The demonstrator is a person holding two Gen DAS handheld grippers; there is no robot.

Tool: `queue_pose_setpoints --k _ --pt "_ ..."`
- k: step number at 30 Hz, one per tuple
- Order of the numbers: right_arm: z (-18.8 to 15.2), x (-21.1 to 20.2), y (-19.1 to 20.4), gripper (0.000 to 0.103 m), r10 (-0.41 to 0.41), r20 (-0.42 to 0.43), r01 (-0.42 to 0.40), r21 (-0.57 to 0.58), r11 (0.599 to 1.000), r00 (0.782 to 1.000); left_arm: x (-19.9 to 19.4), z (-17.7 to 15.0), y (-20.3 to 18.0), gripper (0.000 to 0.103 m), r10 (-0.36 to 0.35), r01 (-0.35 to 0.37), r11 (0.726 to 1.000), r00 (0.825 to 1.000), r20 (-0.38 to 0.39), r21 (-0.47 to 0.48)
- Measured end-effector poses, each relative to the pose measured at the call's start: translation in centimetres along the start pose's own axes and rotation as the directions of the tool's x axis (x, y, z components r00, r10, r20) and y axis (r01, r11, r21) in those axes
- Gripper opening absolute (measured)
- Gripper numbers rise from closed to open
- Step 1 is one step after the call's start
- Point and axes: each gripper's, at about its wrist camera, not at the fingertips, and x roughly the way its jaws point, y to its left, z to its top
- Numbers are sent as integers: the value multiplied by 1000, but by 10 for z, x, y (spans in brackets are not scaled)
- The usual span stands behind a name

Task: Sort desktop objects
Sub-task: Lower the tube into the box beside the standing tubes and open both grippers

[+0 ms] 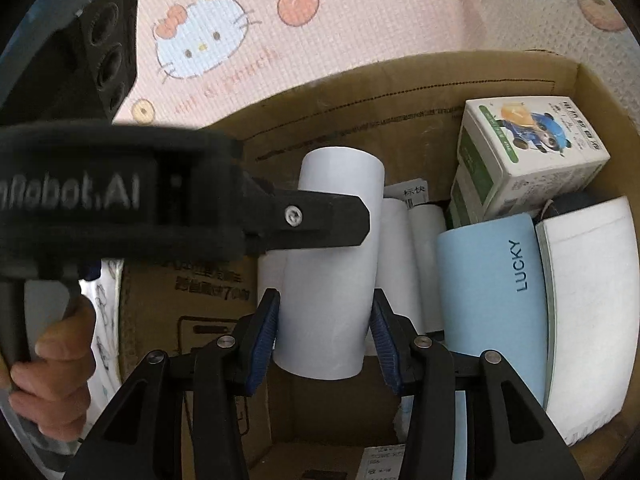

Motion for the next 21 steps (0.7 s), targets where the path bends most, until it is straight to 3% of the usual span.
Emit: queue_pose_setpoints --k 8,14,18,21 --pt "0 5 -6 43 -8 -23 9 24 1000 1000 22 8 0 45 94 -97 993 995 -44 -70" --pt "-1 0 -10 43 -32 -14 32 22 999 999 28 12 6 45 74 -82 986 995 -62 -146" --pt "-3 2 -9 43 -34 -19 34 7 999 999 25 13 5 46 106 -117 982 991 -81 -148" --pt "-4 4 -8 43 -33 -26 33 7 999 999 13 10 4 46 133 -138 982 990 -51 -128"
